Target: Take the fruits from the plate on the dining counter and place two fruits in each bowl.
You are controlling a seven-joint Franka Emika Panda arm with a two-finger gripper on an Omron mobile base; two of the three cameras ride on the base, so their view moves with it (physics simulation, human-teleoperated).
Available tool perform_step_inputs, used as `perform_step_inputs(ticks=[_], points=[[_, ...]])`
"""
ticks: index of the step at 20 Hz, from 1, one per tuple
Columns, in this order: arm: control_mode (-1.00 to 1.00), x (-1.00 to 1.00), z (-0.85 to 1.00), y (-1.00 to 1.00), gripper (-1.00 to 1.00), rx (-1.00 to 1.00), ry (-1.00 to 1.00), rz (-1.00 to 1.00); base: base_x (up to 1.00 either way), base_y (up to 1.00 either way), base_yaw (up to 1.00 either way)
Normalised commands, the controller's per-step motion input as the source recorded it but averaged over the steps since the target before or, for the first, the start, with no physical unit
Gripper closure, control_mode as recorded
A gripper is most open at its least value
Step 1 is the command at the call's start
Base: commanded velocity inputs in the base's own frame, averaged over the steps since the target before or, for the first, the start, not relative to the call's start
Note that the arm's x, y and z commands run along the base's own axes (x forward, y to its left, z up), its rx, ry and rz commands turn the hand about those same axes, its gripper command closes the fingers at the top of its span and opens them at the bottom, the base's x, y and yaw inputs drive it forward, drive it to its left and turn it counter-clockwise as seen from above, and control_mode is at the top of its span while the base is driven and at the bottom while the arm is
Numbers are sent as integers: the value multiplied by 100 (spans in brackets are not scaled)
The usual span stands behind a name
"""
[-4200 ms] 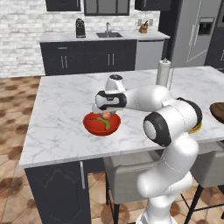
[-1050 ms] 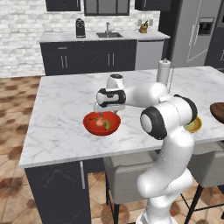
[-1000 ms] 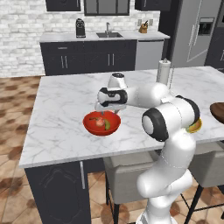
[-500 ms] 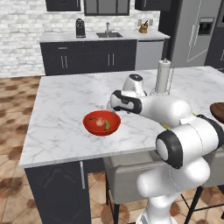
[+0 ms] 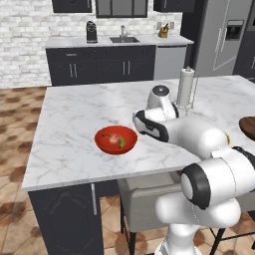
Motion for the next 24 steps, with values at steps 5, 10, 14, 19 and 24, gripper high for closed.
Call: perform_step_inputs(ticks=[5, 10, 14, 19, 24], points=[[-100, 2, 15, -79, -100, -2, 3, -26, 0, 0, 0], [-100, 0, 27, -91, -100, 0, 18, -21, 0, 0, 0], [-100, -14, -7, -100, -100, 12, 9, -8, 0, 0, 0], [-100, -6, -55, -97, -100, 13, 10, 0, 0, 0, 0], [-100, 1, -79, -67, -100, 6, 7, 0, 0, 0, 0]])
